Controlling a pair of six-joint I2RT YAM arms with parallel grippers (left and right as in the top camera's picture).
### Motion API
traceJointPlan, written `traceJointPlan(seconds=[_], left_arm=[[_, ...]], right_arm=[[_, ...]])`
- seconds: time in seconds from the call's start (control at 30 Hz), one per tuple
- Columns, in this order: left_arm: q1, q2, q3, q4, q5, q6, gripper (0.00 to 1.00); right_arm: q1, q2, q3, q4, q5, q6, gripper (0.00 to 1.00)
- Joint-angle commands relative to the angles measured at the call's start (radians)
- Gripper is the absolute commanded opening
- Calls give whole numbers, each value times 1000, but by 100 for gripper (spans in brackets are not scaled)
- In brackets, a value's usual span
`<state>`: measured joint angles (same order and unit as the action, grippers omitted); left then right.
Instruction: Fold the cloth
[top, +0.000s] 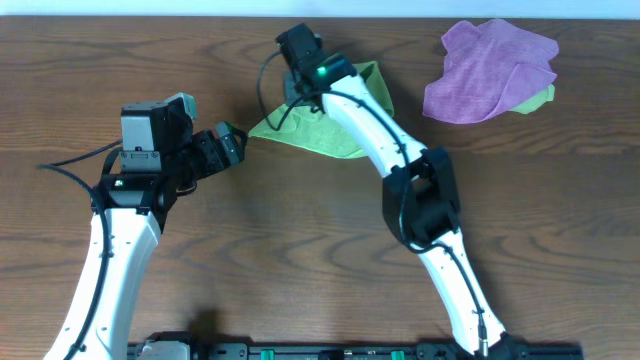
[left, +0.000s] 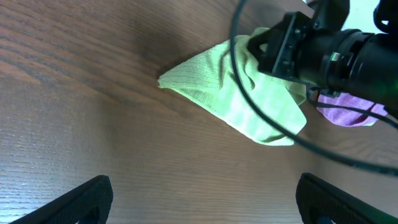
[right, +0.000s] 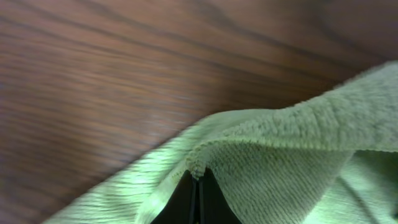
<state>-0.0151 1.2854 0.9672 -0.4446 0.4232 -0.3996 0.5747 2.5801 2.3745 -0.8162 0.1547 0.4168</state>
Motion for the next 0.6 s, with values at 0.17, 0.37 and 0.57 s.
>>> traceJointPlan(seconds=[0.17, 0.37, 0.57], left_arm=[[-1, 4, 16, 0, 12, -4, 95], [-1, 4, 16, -1, 15, -4, 95], [-1, 4, 16, -37, 15, -4, 95]], right_arm=[[36, -33, 21, 150, -2, -30, 1], [34, 15, 19, 310, -2, -48, 1], [34, 97, 19, 480, -2, -48, 1]])
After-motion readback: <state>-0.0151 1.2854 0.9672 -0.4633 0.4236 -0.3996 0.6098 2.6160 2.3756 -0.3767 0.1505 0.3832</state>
